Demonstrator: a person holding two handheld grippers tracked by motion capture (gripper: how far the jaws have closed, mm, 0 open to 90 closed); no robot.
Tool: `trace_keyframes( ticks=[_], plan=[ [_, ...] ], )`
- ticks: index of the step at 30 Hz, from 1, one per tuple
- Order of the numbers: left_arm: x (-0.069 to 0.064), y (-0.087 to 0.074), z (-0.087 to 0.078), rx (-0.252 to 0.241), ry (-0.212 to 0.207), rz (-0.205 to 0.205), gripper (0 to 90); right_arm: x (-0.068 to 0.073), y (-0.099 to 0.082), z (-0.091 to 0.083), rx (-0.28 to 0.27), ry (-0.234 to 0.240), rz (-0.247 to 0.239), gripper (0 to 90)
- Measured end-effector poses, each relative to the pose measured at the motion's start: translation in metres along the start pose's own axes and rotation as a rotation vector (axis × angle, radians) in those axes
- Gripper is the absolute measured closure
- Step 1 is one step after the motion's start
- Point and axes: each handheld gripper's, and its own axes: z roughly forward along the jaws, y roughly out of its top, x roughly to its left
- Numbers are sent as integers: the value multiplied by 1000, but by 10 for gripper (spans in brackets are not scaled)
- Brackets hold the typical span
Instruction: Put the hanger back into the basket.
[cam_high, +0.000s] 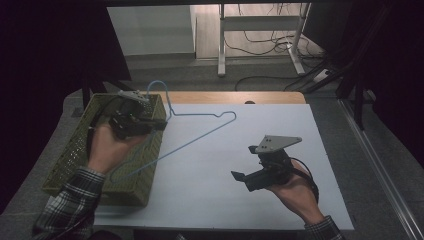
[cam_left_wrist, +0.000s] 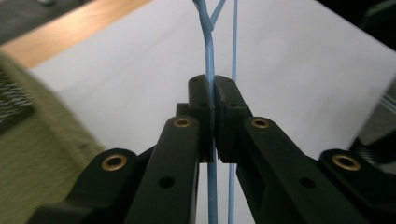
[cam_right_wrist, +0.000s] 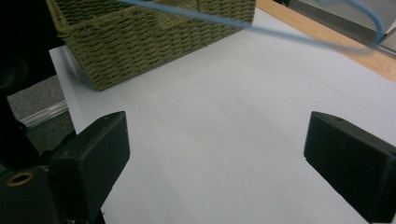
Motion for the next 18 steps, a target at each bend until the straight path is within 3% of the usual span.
trace_keyframes(
  ticks=[2, 3, 4, 7, 9, 10, 18],
  plan=[
    [4, -1, -3, 0, 14, -4, 875, -1, -2, 0, 0, -3, 2, 52],
    [13, -5, -7, 0, 44, -13, 875, -2, -6, 0, 0, -5, 13, 45],
    [13, -5, -7, 0, 44, -13, 875, -4, -9, 0, -1, -6, 22, 43],
    [34, -18, -12, -12, 73, -47, 875, -7, -16, 0, -4, -7, 46, 42],
    [40, -22, -14, -20, 77, -54, 875, -10, -21, -1, -6, -13, 61, 41],
    [50, -29, -16, -25, 96, -71, 875, -11, -24, -1, -7, -14, 69, 41],
    [90, -58, -32, -76, 213, -150, 876, -22, -42, -4, -8, -40, 123, 42]
  ],
)
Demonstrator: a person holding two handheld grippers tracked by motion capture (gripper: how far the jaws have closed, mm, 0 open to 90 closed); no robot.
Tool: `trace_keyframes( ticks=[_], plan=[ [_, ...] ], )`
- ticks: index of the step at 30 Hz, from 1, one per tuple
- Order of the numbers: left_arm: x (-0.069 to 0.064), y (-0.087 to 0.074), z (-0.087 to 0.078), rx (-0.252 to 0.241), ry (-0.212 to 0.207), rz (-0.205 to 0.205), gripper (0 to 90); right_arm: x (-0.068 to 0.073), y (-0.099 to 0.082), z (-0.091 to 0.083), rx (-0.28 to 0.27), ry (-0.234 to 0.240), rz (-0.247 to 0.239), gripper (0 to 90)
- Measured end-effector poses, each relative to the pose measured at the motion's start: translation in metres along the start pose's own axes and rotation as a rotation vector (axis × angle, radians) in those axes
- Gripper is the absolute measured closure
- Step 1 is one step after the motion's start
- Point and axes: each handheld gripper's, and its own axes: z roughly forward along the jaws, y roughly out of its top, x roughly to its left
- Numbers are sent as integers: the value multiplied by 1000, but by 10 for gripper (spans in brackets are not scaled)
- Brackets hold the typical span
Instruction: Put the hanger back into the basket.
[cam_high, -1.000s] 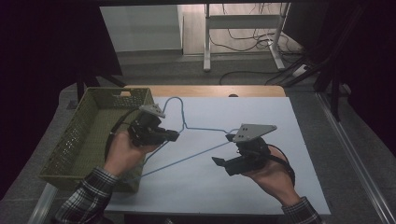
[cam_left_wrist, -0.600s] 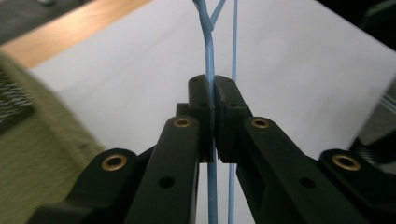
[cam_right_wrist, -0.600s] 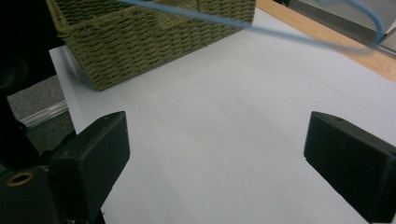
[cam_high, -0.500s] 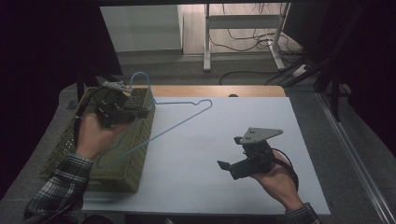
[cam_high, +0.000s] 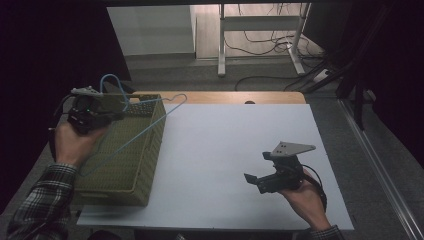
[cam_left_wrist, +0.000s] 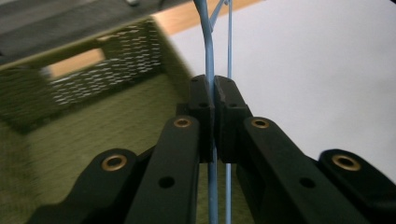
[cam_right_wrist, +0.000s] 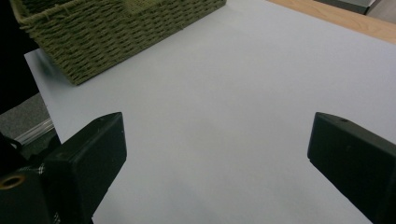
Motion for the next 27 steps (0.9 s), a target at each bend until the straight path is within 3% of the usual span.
trace_keyframes(
  ticks=[6, 13, 19, 27],
  plan=[
    [26, -18, -9, -18, 56, -25, 875, -5, -8, -1, 2, -11, 25, 42],
    [44, -38, -12, -24, 100, -40, 875, -8, -10, -1, 7, -15, 29, 43],
    [52, -54, -13, -35, 114, -58, 875, -9, -12, 0, 9, -18, 30, 43],
    [62, -75, 5, -33, 117, -88, 875, -10, -15, 2, 17, -21, 33, 42]
  ],
)
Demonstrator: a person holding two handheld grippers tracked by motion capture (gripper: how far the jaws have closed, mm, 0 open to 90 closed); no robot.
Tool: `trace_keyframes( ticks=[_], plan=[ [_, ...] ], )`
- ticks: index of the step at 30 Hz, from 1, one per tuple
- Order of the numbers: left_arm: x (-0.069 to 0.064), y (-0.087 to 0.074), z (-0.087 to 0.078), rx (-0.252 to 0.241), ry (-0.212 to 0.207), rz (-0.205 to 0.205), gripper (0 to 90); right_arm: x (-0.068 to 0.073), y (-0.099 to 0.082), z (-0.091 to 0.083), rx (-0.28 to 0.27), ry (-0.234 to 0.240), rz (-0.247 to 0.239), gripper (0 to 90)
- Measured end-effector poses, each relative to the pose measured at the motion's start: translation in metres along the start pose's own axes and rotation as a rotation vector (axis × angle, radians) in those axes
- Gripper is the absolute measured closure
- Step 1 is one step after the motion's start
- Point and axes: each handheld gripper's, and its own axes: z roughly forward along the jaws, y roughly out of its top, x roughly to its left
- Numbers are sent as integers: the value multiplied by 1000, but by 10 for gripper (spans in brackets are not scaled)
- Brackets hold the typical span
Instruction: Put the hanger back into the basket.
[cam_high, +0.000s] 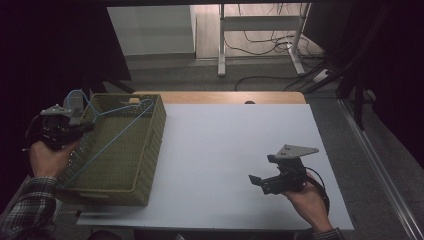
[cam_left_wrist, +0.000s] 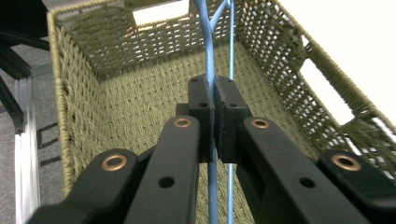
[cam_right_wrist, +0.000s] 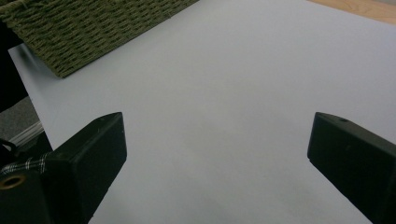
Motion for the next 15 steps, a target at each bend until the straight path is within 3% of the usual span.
trace_keyframes(
  ticks=[5, 13, 14, 15],
  plan=[
    [5, -14, 21, 21, -5, -30, 875, -1, -4, 1, 5, 0, 8, 42],
    [11, -27, 47, 96, -6, -77, 874, -3, -10, 4, -3, -11, 9, 41],
    [13, -28, 53, 144, 10, -89, 873, -4, -11, 4, -3, -12, 5, 41],
    [13, -28, 54, 157, 25, -87, 872, -4, -12, 5, 1, -12, 7, 41]
  ],
)
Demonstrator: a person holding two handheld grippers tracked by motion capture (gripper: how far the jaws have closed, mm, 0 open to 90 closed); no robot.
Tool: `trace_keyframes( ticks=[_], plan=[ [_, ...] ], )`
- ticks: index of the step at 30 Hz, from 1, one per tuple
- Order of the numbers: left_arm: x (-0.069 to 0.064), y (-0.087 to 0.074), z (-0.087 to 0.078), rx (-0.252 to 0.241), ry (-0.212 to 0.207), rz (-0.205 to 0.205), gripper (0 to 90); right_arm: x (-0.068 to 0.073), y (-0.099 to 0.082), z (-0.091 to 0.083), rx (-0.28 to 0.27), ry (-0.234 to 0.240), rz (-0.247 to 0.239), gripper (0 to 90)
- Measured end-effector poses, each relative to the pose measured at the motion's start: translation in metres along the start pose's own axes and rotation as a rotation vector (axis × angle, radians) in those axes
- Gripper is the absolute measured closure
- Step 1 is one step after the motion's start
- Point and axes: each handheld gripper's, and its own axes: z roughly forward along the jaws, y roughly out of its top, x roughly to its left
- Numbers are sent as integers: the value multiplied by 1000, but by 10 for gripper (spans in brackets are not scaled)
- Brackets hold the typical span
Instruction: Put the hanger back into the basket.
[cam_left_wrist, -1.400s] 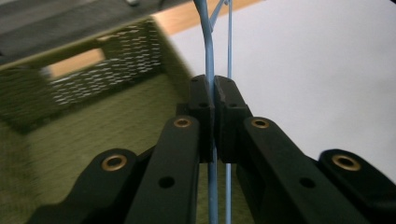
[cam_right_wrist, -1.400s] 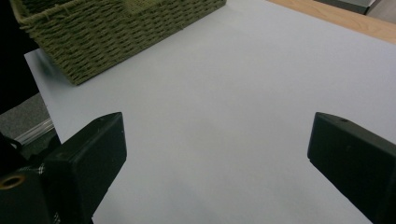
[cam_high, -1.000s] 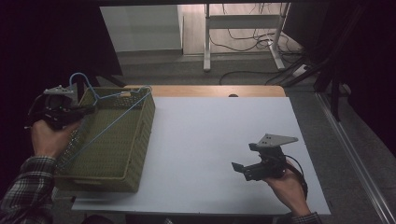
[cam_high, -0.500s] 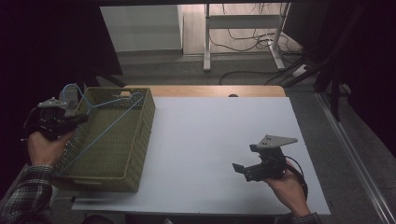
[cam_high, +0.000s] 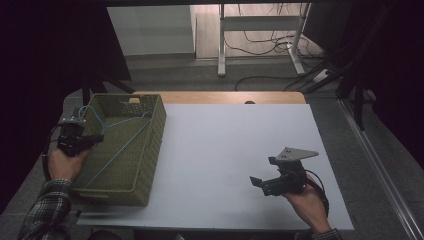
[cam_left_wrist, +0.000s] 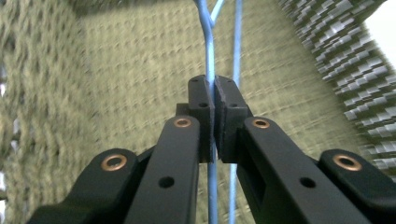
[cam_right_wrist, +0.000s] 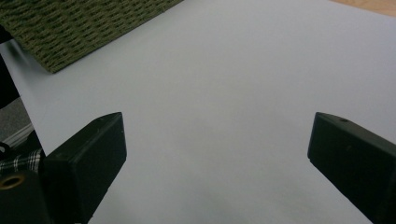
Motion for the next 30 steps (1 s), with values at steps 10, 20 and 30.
trace_keyframes(
  ticks=[10, 20, 30],
  plan=[
    [-3, 0, -12, -32, -44, -33, 602, -4, -6, 0, 14, -17, 0, 40],
    [-68, -6, -49, -177, -258, 114, 197, -6, -7, -14, 15, -36, -6, 26],
    [-136, -53, -57, -246, -356, 207, 77, -20, -22, -36, 28, -101, 18, 5]
  ],
)
